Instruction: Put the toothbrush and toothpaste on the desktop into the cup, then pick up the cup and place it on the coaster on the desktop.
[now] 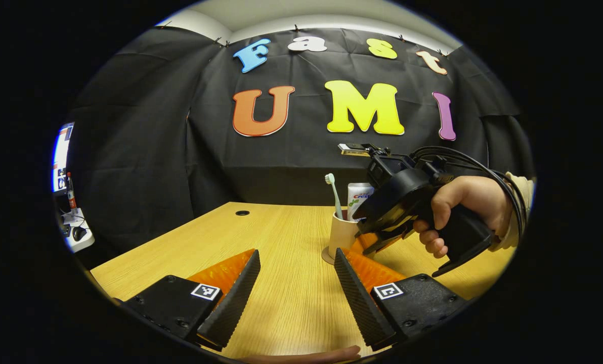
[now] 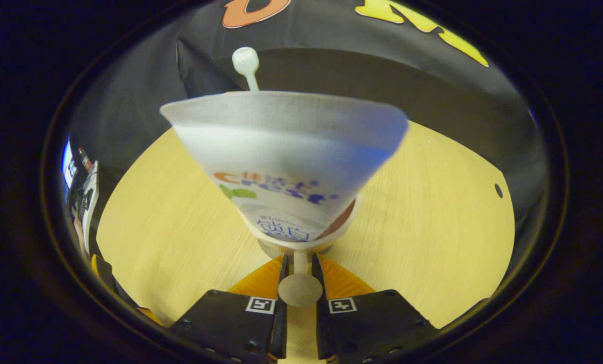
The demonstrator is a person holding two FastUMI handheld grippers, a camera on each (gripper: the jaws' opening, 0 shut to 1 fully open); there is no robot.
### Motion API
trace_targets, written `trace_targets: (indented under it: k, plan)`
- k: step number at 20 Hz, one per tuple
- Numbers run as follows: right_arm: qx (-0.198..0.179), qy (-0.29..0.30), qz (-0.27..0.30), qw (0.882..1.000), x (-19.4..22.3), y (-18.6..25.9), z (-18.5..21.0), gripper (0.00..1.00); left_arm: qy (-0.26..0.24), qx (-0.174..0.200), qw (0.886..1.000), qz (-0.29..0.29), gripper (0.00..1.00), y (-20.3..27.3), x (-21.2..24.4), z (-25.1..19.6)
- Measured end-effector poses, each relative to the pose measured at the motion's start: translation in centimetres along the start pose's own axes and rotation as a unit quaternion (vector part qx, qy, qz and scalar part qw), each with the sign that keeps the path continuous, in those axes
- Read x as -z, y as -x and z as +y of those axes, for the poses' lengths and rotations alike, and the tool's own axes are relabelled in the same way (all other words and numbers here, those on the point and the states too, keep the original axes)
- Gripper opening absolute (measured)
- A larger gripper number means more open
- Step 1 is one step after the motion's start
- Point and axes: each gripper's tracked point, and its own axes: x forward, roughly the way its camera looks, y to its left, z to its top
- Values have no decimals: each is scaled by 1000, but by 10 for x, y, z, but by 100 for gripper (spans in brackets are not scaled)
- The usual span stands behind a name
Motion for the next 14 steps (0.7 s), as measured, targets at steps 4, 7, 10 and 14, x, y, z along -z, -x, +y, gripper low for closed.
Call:
trace_targets:
  k: [4, 7, 10, 14]
  plan:
    - [-22, -33, -6, 999, 2, 7, 2, 29, -2, 1, 1000, 3, 94, -1, -4, -8]
    - [-35, -42, -50, 997, -9, 29, -3, 58, -7, 4, 1000, 1, 94, -2, -8, -14]
    - [-39, -48, -100, 993, -19, 55, -12, 83, -8, 3, 1000, 5, 94, -4, -10, -18]
    - [-18, -36, -177, 983, -23, 105, -37, 96, -14, 4, 1000, 8, 94, -6, -16, -29]
